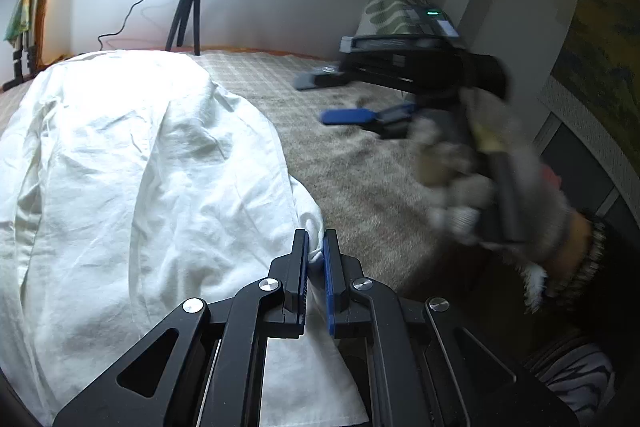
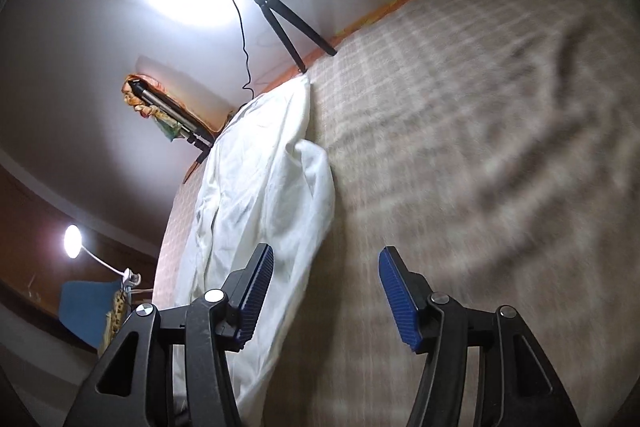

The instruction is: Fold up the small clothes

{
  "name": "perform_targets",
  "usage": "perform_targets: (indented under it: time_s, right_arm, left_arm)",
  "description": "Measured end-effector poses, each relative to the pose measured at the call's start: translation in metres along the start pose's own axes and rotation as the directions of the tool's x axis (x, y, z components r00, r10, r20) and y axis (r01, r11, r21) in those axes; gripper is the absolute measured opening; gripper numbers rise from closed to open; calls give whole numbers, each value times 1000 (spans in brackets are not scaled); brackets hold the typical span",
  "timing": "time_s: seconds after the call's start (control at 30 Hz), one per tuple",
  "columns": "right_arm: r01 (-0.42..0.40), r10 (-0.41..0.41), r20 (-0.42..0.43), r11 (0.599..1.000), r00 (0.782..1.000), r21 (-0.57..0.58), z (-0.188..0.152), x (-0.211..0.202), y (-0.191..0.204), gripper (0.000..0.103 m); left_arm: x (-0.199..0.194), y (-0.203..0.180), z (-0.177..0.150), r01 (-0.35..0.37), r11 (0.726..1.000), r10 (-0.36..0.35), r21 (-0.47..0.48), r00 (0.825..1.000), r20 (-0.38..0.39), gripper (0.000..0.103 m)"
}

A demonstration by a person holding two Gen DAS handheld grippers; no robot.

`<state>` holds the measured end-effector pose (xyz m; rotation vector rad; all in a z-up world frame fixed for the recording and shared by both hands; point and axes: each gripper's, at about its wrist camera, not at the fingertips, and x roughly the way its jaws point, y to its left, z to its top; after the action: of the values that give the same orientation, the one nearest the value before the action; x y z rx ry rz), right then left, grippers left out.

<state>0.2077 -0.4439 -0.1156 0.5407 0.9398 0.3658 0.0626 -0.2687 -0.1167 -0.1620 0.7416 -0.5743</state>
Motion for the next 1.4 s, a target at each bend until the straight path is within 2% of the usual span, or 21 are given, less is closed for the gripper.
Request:
perform_targets:
  time_s: [0.13,0.23,0.27,0.3,0.4,0.43,0.57,0.7,0.87,0.97,1.07,1.23,1.4]
  right_arm:
    - [-86,87,-37,996,996,24,25,41,2,62]
    - [-45,44,-72,999,996,-4,34,73,10,59]
    - [-22,21,-90,1000,996,-17,35,84,13,47]
    - [7,-10,-108,1000,994,-29,36,94,16,27]
    - [132,-143,-151,988,978,-80,39,114,28,7]
    - [149,-162,-145,984,976,-96,41,116,34,5]
    - [225,-247,-101,956,964,-187,44,112,68,3]
    - [291,-319,-52,910,946,-296,41,110,113,2]
    - [279,-313,-30,884,949,-376,33,117,167,2]
    - [279,-324,-29,854,946,-439,22,130,195,2]
    - [257,-314,-42,842,949,-474,11,147,218,2]
    - [240,-332,-91,820,939,-519,-12,191,243,2]
    - [243,-363,-127,807,923,-539,-28,227,247,2]
  left_arm:
    - [0,5,-1,14,999,-13,-36,1000,4,5]
    - [-1,9,-1,16,999,-16,-51,1000,11,5]
    - [-1,11,0,15,998,-14,-58,1000,15,5]
    - [-2,13,0,11,998,-10,-67,1000,20,5]
    - [-5,23,-3,13,994,-10,-105,1000,28,5]
    - [-7,27,-4,19,992,-16,-127,999,29,5]
    - [-14,42,-9,24,985,-18,-170,999,39,5]
    - [-26,53,-14,38,978,-27,-205,998,55,5]
    - [-45,67,-15,47,970,-27,-237,996,86,5]
    - [-59,76,-21,37,965,-11,-258,995,100,5]
    - [-69,86,-28,15,959,15,-284,995,104,5]
    - [-74,106,-40,-21,942,53,-335,995,87,5]
    - [-73,118,-47,-41,934,69,-356,995,67,5]
